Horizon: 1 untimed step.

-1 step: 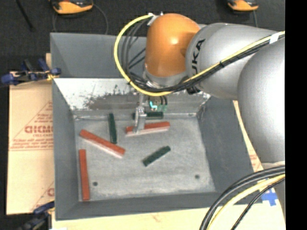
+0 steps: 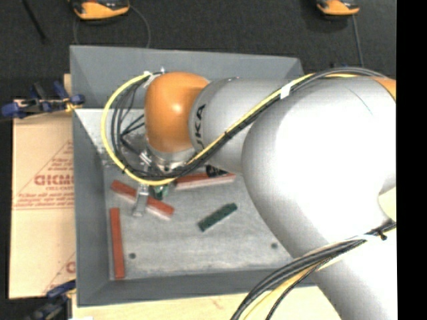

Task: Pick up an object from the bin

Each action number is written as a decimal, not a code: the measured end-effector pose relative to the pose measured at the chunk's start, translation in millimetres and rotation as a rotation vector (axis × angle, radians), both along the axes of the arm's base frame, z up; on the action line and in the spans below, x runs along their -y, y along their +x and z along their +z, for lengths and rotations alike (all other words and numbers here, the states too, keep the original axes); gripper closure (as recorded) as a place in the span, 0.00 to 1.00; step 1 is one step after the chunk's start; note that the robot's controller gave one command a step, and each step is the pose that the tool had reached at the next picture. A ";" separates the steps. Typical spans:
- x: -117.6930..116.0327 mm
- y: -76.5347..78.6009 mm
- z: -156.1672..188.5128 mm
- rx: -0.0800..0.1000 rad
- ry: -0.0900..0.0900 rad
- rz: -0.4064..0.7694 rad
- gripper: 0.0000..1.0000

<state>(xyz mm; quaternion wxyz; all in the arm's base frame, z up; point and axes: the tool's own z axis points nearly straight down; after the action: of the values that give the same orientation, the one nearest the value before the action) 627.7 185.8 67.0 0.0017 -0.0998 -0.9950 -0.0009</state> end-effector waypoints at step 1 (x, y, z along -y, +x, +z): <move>-14.5 -1.1 35.1 0.009 0.001 -0.130 0.00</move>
Offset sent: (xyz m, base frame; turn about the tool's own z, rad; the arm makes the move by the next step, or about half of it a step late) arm -0.0030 0.0146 0.0330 0.1332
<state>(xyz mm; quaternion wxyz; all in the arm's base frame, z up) 626.6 200.3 102.1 -0.0029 -0.1642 -0.9864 -0.0019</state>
